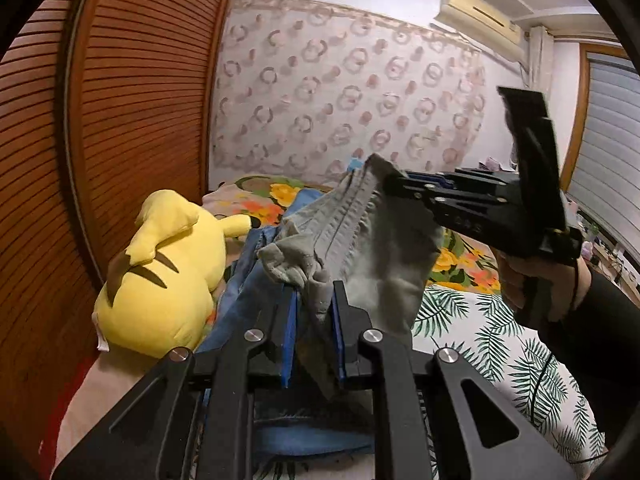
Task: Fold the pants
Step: 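Carry the shorts over the folded denim and lower them onto it with both grippers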
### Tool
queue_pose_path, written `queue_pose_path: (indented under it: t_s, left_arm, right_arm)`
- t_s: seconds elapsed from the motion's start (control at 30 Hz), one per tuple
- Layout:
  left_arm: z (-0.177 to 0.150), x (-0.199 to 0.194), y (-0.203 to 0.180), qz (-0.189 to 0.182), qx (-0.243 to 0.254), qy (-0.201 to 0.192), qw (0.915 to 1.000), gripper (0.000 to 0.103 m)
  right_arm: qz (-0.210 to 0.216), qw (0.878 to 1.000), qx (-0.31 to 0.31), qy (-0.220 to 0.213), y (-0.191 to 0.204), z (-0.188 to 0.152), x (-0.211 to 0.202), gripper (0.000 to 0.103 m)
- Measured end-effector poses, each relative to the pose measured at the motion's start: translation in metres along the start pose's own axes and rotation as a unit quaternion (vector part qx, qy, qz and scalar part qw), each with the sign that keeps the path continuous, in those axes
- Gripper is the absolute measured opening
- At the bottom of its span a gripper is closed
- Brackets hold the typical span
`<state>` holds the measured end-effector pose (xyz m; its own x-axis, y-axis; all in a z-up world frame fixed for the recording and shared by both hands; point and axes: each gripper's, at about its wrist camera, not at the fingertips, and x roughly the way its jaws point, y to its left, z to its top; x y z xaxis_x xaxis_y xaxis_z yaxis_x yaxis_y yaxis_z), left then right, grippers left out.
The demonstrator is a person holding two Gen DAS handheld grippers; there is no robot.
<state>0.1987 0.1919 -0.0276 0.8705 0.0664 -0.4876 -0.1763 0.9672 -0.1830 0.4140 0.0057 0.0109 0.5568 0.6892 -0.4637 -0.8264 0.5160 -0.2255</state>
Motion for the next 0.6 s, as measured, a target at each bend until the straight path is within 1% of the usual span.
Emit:
queue_pose_path:
  t_s: [0.07, 0.2, 0.4, 0.6]
  left_arm:
    - [-0.001, 0.0, 0.002, 0.017, -0.011, 0.001, 0.9998, 0.017]
    - [-0.006, 0.001, 0.004, 0.025, -0.017, 0.006, 0.9995, 0.018]
    - [-0.009, 0.005, 0.011, 0.026, -0.023, 0.013, 0.9993, 0.02]
    - [-0.011, 0.004, 0.011, 0.031, -0.02, 0.012, 0.9992, 0.021]
  right_arm:
    - [0.005, 1.0, -0.01, 0.0, 0.001, 0.003, 0.006, 0.012]
    - [0.017, 1.0, -0.018, 0.002, 0.001, 0.006, 0.015, 0.012]
    - [0.026, 0.999, -0.019, 0.015, -0.004, 0.005, 0.023, 0.012]
    - [0.037, 0.999, -0.008, 0.02, -0.006, 0.013, 0.03, 0.012]
